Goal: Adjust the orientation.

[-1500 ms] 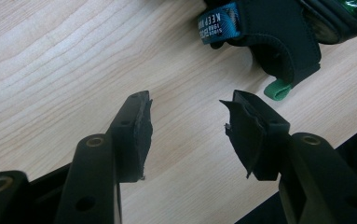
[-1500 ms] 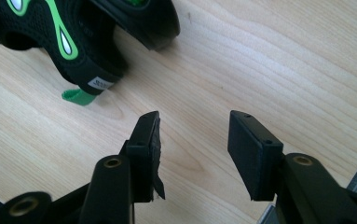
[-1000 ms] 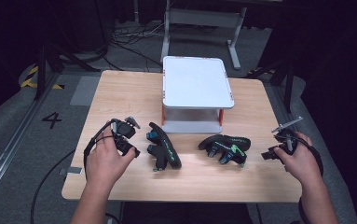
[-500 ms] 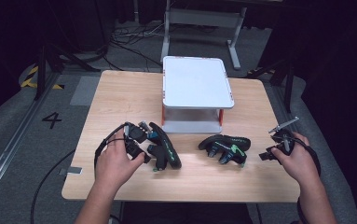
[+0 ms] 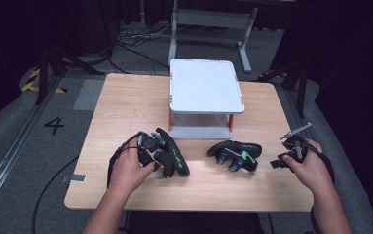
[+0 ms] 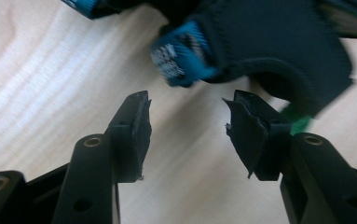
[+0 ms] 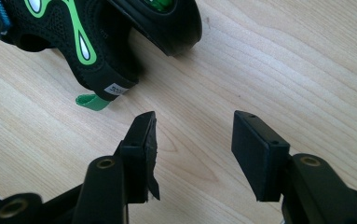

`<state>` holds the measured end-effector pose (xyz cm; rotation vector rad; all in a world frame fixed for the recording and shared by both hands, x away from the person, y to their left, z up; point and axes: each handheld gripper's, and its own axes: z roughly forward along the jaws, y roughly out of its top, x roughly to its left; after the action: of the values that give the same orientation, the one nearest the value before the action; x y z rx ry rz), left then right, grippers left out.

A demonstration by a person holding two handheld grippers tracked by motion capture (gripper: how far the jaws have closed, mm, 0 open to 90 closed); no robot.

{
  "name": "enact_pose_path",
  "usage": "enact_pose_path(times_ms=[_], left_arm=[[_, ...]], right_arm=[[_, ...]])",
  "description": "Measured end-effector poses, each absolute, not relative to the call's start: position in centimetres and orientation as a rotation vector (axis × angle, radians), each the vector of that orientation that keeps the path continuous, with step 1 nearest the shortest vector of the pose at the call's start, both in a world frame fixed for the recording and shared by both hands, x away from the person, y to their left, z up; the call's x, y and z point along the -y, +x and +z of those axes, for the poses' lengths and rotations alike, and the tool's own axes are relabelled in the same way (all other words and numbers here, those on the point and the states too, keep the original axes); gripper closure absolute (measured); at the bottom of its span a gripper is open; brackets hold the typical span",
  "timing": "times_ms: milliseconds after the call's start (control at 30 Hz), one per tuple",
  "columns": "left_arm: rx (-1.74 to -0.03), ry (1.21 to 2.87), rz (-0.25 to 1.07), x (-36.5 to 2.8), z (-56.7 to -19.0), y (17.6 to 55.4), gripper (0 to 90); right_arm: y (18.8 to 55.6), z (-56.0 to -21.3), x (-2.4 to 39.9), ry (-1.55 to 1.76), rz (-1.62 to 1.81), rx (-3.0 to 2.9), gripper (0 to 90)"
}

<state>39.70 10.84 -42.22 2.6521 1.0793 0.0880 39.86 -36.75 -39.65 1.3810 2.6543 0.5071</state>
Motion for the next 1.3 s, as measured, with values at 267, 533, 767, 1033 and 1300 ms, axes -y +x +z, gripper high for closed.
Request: enact_pose_path(times_ms=[267, 533, 767, 1033, 1300], left_arm=[[-1.01, 2.639, 0.091, -10.3, -43.0, 40.3, 45.8], [-0.95, 2.672, 0.158, -9.5, -43.9, 40.6, 58.5], [-1.002, 2.653, 0.123, -9.6, -43.7, 40.6, 71.3], [-1.061, 2.6, 0.094, -9.7, -43.5, 40.6, 80.1], [-1.079, 2.557, 0.102, -9.8, -42.9, 40.2, 83.8]], right_arm=[[39.5, -39.7, 37.1, 1.401, 0.508, -2.641, 50.9], [39.2, -39.7, 37.3, 1.41, 0.506, -2.64, 50.7], [39.1, -39.7, 37.5, 1.414, 0.507, -2.638, 50.7], [39.1, -39.7, 37.4, 1.416, 0.508, -2.638, 49.9], [39.1, -39.7, 37.5, 1.414, 0.512, -2.633, 49.7]])
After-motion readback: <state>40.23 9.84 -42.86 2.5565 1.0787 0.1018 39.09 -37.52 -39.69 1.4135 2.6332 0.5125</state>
